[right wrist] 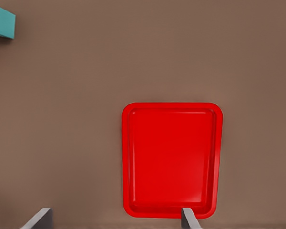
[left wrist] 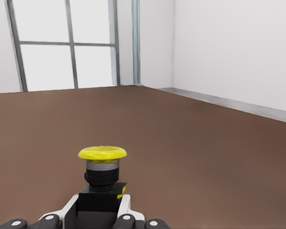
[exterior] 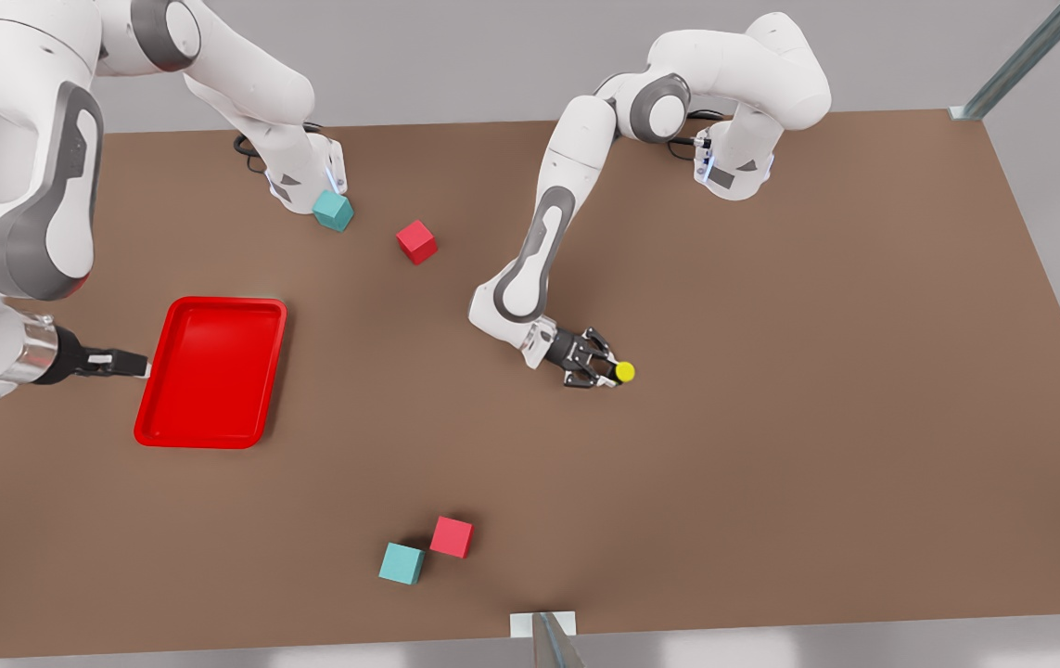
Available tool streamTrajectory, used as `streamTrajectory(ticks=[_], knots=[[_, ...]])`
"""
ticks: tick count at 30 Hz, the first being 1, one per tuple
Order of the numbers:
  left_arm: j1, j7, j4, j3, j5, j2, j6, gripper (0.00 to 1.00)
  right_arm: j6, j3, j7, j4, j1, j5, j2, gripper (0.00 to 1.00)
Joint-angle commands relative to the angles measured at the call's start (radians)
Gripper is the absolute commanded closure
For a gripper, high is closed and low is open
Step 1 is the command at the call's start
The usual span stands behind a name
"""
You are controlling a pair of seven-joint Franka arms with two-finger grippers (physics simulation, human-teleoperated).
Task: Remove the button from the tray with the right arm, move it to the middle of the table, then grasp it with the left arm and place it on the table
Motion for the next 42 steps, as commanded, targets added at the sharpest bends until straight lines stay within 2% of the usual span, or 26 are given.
streamTrajectory(ticks=[1, 6, 8, 10, 11, 12, 16, 17, 18, 33, 36, 39, 41, 42], knots=[[-0.002, -0.018, 0.000, 0.000, 0.001, -0.001, 0.002, 0.61, 0.000, 0.001, 0.013, 0.004, 0.001, -0.001, 0.026, 0.00], [-0.007, -0.018, 0.000, 0.000, -0.008, 0.000, 0.002, 0.60, 0.003, 0.004, 0.014, 0.016, 0.015, -0.001, 0.059, 0.00], [-0.009, -0.016, 0.000, -0.001, -0.008, -0.001, 0.000, 0.54, 0.003, 0.001, 0.019, 0.015, 0.015, -0.008, 0.049, 0.00], [-0.009, -0.013, 0.000, -0.001, -0.008, -0.001, 0.000, 0.39, 0.009, 0.004, 0.022, -0.001, 0.020, -0.028, -0.001, 0.00], [-0.009, -0.009, 0.000, -0.001, -0.006, -0.001, 0.000, 0.04, 0.004, 0.007, 0.022, -0.008, 0.020, -0.034, -0.012, 0.00], [-0.009, -0.009, 0.000, -0.001, -0.006, -0.001, 0.000, 0.00, 0.000, 0.007, 0.019, -0.008, 0.018, -0.034, -0.010, 0.00], [-0.010, -0.003, 0.008, -0.001, -0.006, -0.003, -0.017, 0.00, -0.006, 0.013, 0.019, -0.004, 0.035, -0.028, -0.013, 0.00], [-0.012, 0.005, 0.008, -0.001, -0.005, -0.008, -0.023, 0.00, -0.016, -0.008, 0.004, -0.007, 0.056, -0.023, -0.040, 0.00], [-0.016, 0.011, 0.008, -0.001, -0.005, -0.012, -0.032, 0.00, -0.019, -0.175, 0.004, -0.017, 0.214, -0.014, -0.073, 0.00], [-0.044, 0.106, -0.026, -0.001, 0.008, -0.129, -0.129, 0.00, -0.008, -0.181, -0.010, 0.015, 0.202, 0.009, -0.040, 0.00], [-0.059, 0.172, -0.041, -0.001, 0.008, -0.224, -0.169, 0.00, -0.006, -0.181, -0.012, 0.016, 0.201, 0.008, -0.037, 0.00], [-0.033, 0.399, -0.063, -0.009, -0.029, -0.480, -0.183, 0.00, -0.003, -0.181, -0.012, 0.016, 0.201, 0.008, -0.032, 0.00], [0.119, 0.766, -0.057, -0.010, -0.173, -0.722, -0.166, 0.00, -0.003, -0.181, -0.012, 0.016, 0.201, 0.008, -0.030, 0.00], [0.200, 1.003, -0.052, -0.010, -0.275, -0.794, -0.163, 0.00, -0.003, -0.181, -0.012, 0.016, 0.201, 0.008, -0.030, 0.00]])
